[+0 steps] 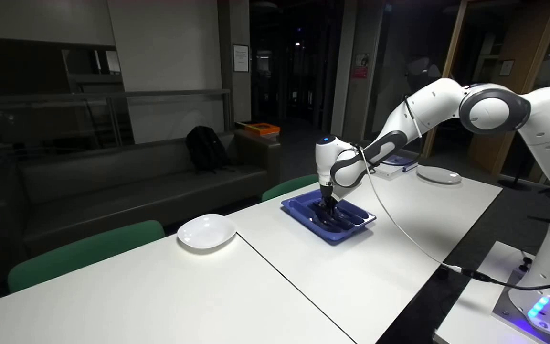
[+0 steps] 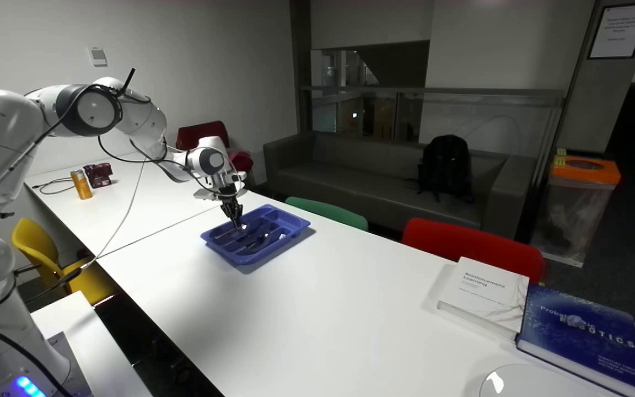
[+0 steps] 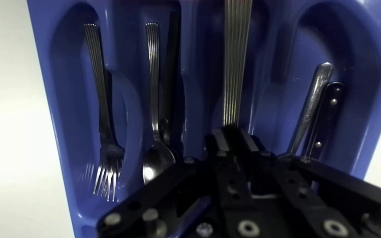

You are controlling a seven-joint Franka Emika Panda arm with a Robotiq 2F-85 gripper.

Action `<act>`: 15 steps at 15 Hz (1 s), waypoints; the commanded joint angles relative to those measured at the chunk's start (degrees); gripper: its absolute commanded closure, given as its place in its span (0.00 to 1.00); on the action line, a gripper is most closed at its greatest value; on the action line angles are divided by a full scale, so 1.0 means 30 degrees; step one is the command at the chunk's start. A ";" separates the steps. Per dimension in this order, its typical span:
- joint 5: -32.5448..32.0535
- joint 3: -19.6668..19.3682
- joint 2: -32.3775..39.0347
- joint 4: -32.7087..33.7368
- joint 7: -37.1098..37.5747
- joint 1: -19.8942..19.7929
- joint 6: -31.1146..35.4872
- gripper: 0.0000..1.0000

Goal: Pick up the silver cutlery from the counter and place it on the blue tray

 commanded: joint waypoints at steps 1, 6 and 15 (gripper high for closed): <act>0.0237 0.0107 -0.0115 -0.0206 0.0095 -0.0103 -0.0093 0.97; 0.0092 -0.0008 0.0424 0.0027 -0.0052 -0.0124 0.0047 0.97; -0.0167 -0.0253 0.0680 0.0509 -0.0245 -0.0047 -0.0431 0.27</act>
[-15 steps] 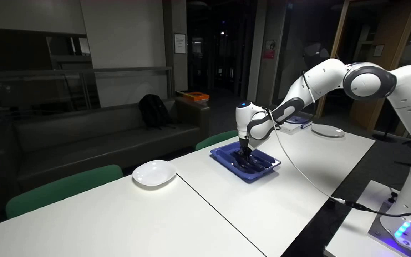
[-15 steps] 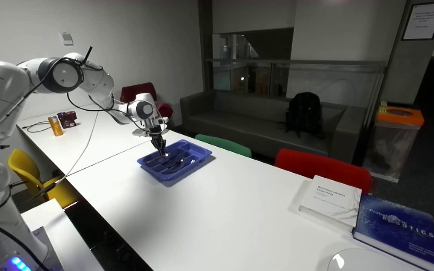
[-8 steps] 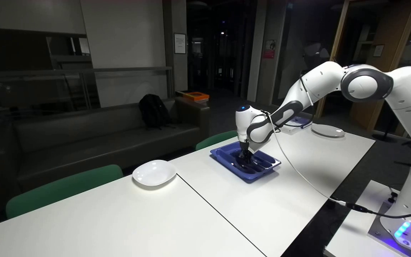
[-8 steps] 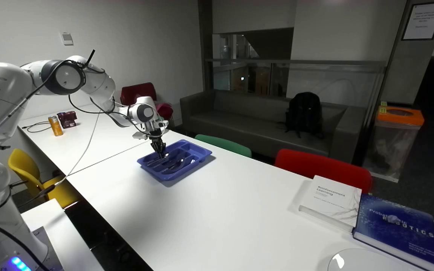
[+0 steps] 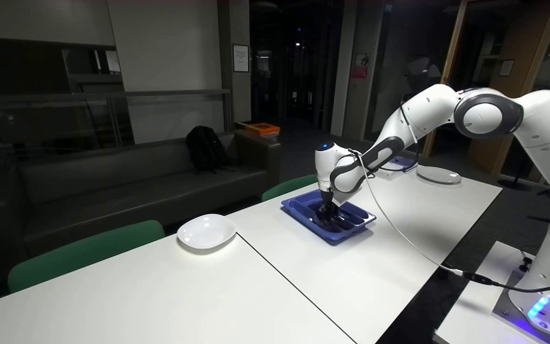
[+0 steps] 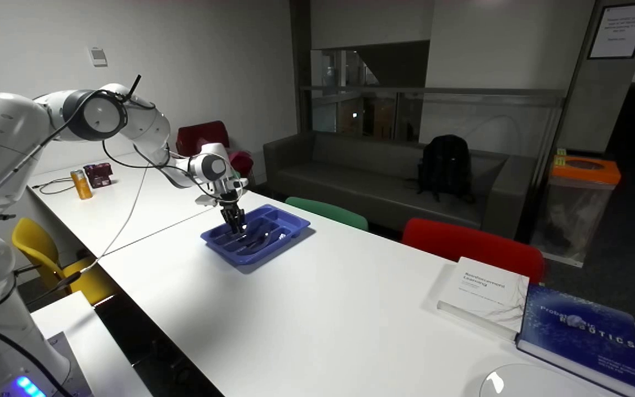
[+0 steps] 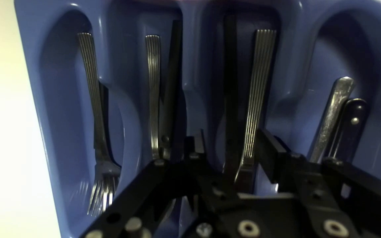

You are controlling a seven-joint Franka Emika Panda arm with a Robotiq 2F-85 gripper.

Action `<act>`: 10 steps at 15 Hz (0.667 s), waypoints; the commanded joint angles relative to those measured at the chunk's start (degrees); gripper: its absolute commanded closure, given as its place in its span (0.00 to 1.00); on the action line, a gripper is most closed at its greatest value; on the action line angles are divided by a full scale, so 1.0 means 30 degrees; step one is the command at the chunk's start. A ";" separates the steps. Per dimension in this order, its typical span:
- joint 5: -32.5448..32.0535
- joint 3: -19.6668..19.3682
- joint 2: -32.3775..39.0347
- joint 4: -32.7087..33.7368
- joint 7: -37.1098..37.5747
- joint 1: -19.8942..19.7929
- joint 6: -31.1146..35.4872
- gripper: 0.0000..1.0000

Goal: Pick up the silver cutlery from the counter and place it on the blue tray

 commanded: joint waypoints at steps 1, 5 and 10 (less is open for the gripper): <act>-0.0191 -0.0190 -0.0230 0.0322 -0.0185 0.0002 -0.0513 0.20; -0.0584 -0.0489 -0.1240 0.0225 0.0063 0.0249 -0.0941 0.00; -0.1156 -0.0437 -0.2791 -0.0297 -0.1173 -0.0351 -0.1163 0.00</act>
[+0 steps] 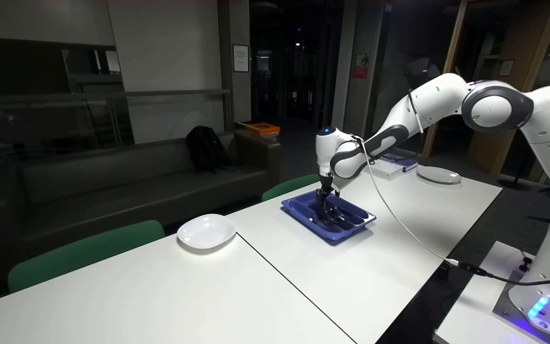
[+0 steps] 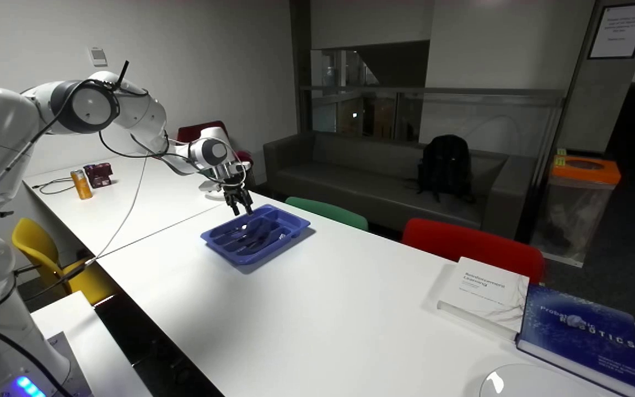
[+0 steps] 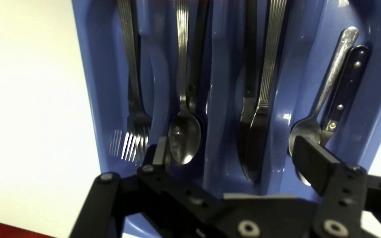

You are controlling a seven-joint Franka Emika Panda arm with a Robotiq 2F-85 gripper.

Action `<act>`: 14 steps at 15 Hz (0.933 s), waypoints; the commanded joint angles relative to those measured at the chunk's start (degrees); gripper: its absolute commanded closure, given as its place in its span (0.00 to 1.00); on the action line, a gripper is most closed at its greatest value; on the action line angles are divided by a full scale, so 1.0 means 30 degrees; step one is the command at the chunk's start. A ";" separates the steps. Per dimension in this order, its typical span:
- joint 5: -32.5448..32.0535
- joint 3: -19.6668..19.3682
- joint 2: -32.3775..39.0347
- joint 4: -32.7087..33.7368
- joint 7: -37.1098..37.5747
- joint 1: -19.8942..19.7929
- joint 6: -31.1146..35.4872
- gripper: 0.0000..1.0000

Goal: Pick up the silver cutlery from the counter and place it on the blue tray

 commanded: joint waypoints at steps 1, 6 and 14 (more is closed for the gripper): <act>-0.0273 0.0127 -0.1882 -0.1116 -0.1378 -0.0714 -0.0566 0.00; 0.1054 0.0890 -0.4510 -0.3524 -0.2829 -0.2108 0.1106 0.00; 0.2976 0.2474 -0.8774 -0.7046 -0.4340 -0.2728 0.1038 0.00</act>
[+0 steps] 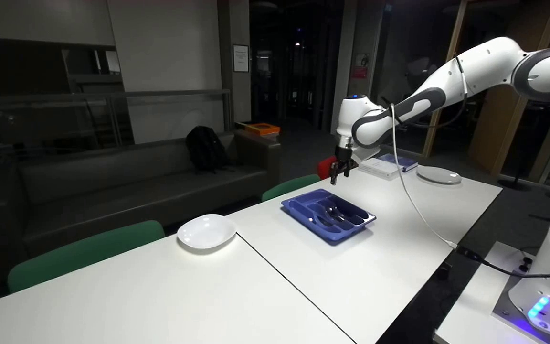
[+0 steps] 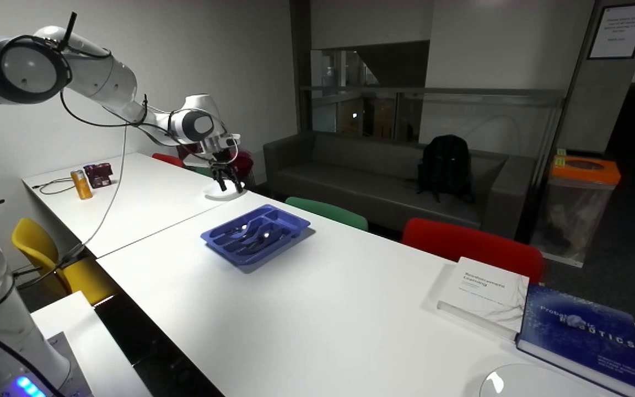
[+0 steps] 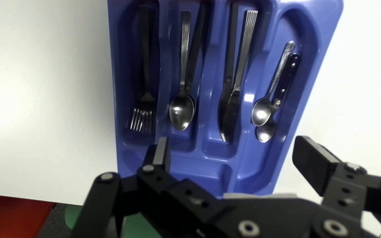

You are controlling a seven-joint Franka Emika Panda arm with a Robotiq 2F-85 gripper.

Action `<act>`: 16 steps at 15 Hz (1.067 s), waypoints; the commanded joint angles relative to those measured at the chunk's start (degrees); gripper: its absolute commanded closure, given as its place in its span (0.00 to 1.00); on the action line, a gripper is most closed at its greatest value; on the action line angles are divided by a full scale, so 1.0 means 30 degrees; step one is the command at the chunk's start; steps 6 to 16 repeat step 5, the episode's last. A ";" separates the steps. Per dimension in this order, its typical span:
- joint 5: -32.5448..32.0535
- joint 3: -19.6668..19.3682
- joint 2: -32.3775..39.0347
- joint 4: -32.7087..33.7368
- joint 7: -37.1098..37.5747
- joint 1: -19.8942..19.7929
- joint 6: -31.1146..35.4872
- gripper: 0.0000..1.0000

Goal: Pick up the silver cutlery from the counter and place it on the blue tray

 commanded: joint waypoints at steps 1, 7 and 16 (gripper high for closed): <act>0.0281 0.0517 -0.2639 -0.2539 0.0077 -0.0300 -0.0063 0.00; 0.0010 0.0656 -0.1842 -0.1719 0.0135 -0.0315 -0.0130 0.00; 0.0010 0.0656 -0.1842 -0.1719 0.0135 -0.0315 -0.0130 0.00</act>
